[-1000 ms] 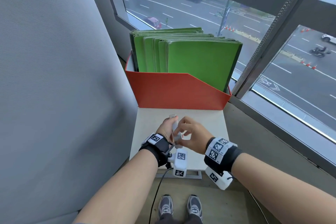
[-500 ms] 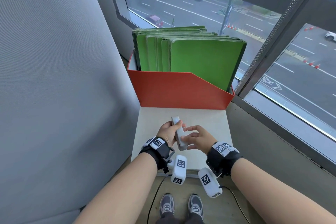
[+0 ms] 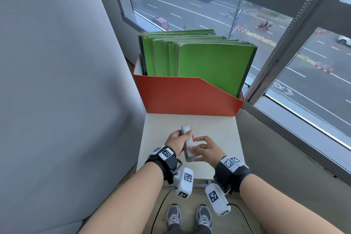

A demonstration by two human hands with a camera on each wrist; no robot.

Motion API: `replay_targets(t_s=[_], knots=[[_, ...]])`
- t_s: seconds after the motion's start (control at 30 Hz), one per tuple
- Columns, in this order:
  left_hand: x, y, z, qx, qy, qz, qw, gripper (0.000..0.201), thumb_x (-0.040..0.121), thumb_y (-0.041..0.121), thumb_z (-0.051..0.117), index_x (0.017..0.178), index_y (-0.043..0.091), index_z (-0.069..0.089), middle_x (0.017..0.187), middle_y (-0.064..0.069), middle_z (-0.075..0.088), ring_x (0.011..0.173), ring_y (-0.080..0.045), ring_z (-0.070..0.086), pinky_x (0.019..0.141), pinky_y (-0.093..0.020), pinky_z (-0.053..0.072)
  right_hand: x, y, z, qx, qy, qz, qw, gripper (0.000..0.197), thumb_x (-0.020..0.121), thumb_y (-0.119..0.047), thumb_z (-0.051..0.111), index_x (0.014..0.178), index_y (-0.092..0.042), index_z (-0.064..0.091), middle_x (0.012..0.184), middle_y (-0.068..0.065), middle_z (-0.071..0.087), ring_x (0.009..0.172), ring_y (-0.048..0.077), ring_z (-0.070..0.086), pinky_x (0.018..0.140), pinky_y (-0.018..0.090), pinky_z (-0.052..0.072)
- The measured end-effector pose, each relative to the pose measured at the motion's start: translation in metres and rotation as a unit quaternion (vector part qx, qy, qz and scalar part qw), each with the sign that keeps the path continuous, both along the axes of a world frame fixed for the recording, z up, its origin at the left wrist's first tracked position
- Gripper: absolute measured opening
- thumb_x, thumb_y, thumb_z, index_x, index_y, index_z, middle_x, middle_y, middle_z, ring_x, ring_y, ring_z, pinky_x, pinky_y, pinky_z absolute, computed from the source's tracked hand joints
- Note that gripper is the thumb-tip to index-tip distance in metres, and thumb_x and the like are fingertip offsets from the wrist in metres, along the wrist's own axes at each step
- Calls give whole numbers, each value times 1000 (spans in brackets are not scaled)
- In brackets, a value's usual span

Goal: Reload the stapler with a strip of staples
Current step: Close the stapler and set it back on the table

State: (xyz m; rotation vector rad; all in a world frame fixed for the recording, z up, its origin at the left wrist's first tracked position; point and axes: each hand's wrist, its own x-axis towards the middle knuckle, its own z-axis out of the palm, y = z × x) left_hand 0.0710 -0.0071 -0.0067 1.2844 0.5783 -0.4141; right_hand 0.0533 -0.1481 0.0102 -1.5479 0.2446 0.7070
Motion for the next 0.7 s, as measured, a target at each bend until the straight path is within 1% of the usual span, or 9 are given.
replay_targets(t_s=[0.1, 0.2, 0.27, 0.37, 0.47, 0.53, 0.57, 0.63, 0.7], knots=[[10, 9, 6, 59, -20, -40, 997, 25, 79, 39, 66, 92, 18, 70, 94, -7, 70, 92, -26, 63, 101, -46, 48, 13, 9, 8, -8, -17, 19, 1000, 49, 82, -11, 70, 125, -10, 48, 93, 16, 62, 85, 29, 65, 84, 51, 57], [22, 26, 12, 104, -30, -68, 992, 34, 88, 33, 59, 114, 13, 66, 106, -8, 70, 98, -25, 65, 100, -44, 49, 31, 27, 14, -28, -36, 31, 998, 52, 82, -14, 69, 130, -11, 49, 104, 25, 61, 90, 30, 64, 82, 49, 58], [30, 41, 13, 132, -30, -73, 988, 37, 91, 30, 55, 121, 9, 63, 106, -9, 70, 96, -24, 66, 96, -37, 52, 45, 45, 15, -33, -41, 40, 998, 53, 83, -14, 68, 132, -9, 48, 108, 23, 58, 90, 28, 63, 76, 43, 60], [41, 66, 9, 208, -15, -77, 975, 32, 92, 30, 52, 114, 11, 66, 96, -5, 69, 87, -21, 65, 81, -26, 49, 61, 76, 10, -62, -41, 68, 995, 55, 84, -17, 67, 135, -11, 46, 114, 12, 53, 94, 29, 63, 73, 40, 61], [50, 90, -2, 266, 4, -87, 960, 31, 92, 30, 53, 108, 10, 69, 94, -7, 71, 87, -24, 67, 84, -29, 51, 71, 104, -2, -113, -52, 105, 987, 57, 83, -25, 65, 136, -15, 47, 116, 9, 55, 98, 34, 65, 82, 48, 58], [56, 100, -10, 288, 12, -98, 952, 29, 91, 28, 52, 106, 10, 69, 99, -11, 73, 92, -28, 68, 84, -33, 53, 76, 117, -12, -144, -68, 130, 979, 55, 81, -27, 64, 133, -16, 50, 117, 11, 60, 99, 33, 65, 89, 47, 54], [58, 105, -14, 300, 15, -105, 948, 29, 91, 28, 51, 106, 10, 69, 101, -13, 73, 90, -28, 68, 78, -31, 53, 78, 122, -16, -155, -71, 139, 976, 51, 80, -26, 63, 130, -16, 53, 117, 12, 62, 100, 32, 65, 90, 44, 53], [60, 109, -19, 317, 21, -115, 941, 29, 92, 26, 49, 106, 11, 69, 102, -13, 73, 82, -25, 65, 63, -24, 48, 80, 130, -24, -166, -73, 147, 972, 45, 78, -23, 63, 123, -17, 58, 114, 13, 63, 98, 31, 64, 87, 39, 51], [61, 111, -24, 318, 24, -113, 941, 28, 91, 25, 49, 105, 12, 69, 100, -11, 73, 77, -23, 63, 60, -23, 45, 81, 135, -31, -179, -80, 150, 969, 44, 74, -27, 62, 118, -20, 61, 111, 13, 64, 93, 30, 65, 82, 36, 52]])
